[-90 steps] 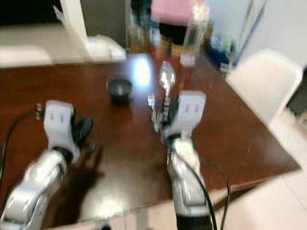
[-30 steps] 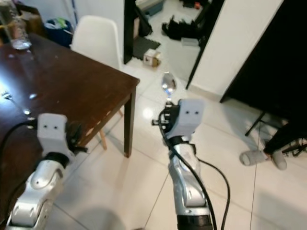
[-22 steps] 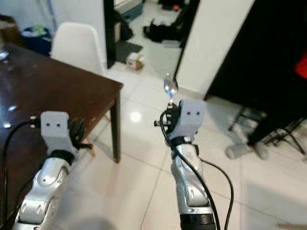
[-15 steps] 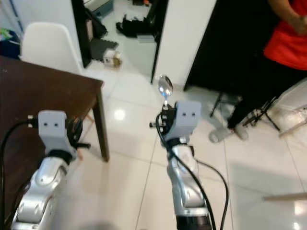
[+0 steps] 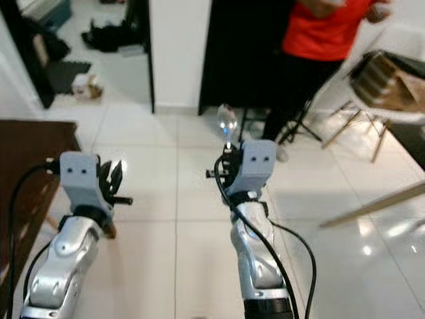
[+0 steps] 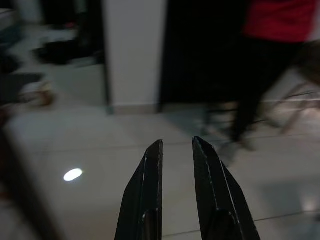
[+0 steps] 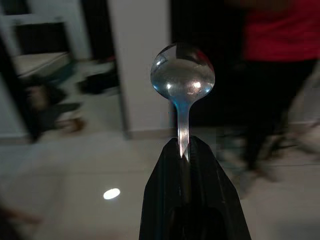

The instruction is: Setting the table

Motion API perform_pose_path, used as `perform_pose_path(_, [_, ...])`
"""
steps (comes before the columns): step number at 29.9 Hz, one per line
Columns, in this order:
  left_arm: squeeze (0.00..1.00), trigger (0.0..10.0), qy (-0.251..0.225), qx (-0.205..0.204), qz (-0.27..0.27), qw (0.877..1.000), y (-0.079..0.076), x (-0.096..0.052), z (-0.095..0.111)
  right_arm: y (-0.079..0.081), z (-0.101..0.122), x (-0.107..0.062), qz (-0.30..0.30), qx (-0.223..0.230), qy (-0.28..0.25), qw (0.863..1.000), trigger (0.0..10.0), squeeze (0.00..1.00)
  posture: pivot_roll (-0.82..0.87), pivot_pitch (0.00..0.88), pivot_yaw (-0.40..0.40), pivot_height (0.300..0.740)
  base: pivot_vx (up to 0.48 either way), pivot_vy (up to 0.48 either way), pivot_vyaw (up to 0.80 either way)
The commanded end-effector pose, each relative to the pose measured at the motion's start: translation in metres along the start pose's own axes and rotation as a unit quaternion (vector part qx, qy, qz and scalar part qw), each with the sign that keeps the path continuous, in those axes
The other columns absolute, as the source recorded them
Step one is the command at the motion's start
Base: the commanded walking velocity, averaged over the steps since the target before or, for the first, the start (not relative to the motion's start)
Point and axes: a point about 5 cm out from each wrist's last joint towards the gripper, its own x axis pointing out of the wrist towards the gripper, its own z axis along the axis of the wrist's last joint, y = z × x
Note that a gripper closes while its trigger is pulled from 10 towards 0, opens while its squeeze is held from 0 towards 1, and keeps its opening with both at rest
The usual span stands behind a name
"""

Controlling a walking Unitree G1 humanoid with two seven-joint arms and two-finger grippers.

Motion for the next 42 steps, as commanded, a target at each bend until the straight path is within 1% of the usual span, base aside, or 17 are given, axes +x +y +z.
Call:
perform_pose_path(1, [0.0,10.0,0.011,-0.001,-0.002,1.0,0.0007,-0.0024,-0.0039,0.0012,-0.0029,-0.002,-0.001,0.004,0.004,1.0,10.0,0.0,-0.07,0.018,0.016,0.74,0.0,0.0,-0.8])
perform_pose_path(21, [0.0,10.0,0.012,-0.002,-0.006,1.0,0.0004,-0.0024,-0.0038,0.0011,-0.0031,-0.002,-0.001,0.005,0.003,1.0,10.0,0.0,-0.07,0.018,0.016,0.74,0.0,0.0,-0.8])
perform_pose_path(26, [0.0,10.0,0.012,-0.01,-0.014,1.0,-0.0039,-0.002,-0.002,0.0005,-0.0032,-0.0012,-0.001,0.003,0.004,1.0,10.0,0.0,-0.07,0.018,0.013,0.74,0.0,0.0,-0.8])
perform_pose_path(42, [0.0,10.0,0.013,-0.01,-0.015,1.0,-0.0042,-0.0019,-0.0017,0.0009,-0.0039,-0.001,0.0,0.002,0.006,1.0,10.0,0.0,-0.07,0.017,0.013,0.74,0.0,0.0,-0.8])
